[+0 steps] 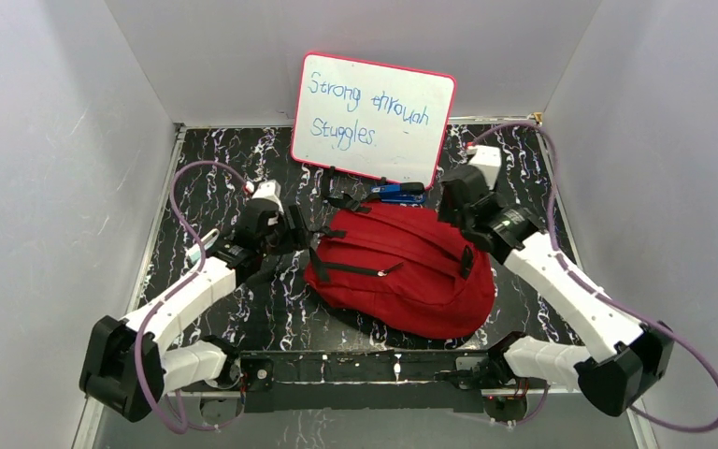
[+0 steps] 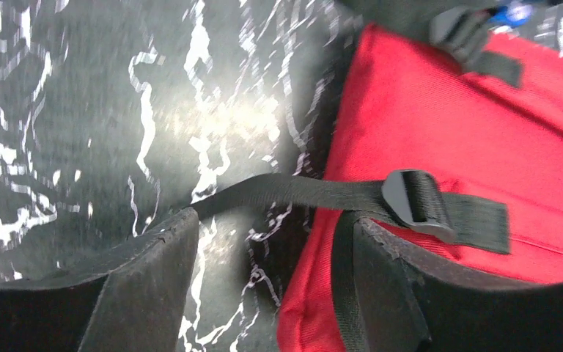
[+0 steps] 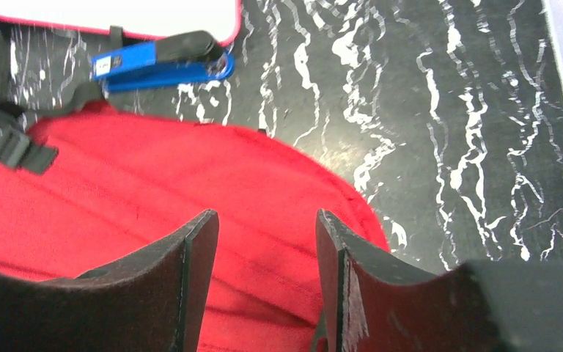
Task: Pack the student bag
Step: Zip the student bag at the center of the board, then pick up the student bag at the center of the board.
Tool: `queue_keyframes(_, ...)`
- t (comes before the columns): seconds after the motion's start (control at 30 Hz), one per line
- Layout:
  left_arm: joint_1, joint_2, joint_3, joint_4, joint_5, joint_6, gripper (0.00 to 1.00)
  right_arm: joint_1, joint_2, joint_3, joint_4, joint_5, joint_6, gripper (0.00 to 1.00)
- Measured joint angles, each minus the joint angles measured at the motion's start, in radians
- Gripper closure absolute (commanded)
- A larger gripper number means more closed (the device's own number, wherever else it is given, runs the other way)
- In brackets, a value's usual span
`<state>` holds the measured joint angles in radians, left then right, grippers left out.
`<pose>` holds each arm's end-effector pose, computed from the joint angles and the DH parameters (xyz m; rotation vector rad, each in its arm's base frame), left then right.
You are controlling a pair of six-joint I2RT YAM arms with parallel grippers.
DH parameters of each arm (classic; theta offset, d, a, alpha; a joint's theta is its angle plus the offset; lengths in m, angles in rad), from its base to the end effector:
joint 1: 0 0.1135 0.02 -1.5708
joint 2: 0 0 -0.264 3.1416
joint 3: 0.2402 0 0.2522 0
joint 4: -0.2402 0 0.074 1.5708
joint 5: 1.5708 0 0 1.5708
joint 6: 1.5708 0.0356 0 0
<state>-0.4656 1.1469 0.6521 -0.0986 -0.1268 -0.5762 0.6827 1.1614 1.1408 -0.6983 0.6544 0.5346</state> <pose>0.2219 -0.1065 0.2295 -0.1952 2.1869 -0.4598 0.1983 0.1333 0.3433 0.1668 2.1143 -0.0399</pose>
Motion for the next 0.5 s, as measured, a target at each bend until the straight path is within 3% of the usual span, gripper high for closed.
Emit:
queue_keyframes(0.23,-0.004,-0.097,0.195,-0.021,0.128,0.194,0.22,-0.303,-0.139,-0.042,0.055,-0.097,-0.034,0.34)
queue_keyframes(0.33,-0.015,-0.139,0.269,-0.012,0.231,0.291,0.22,-0.457,-0.148,-0.061,0.087,-0.212,-0.063,0.34)
queue_keyframes(0.5,-0.043,-0.135,0.354,-0.008,0.454,0.390,0.22,-0.544,-0.148,-0.098,0.124,-0.349,-0.077,0.34)
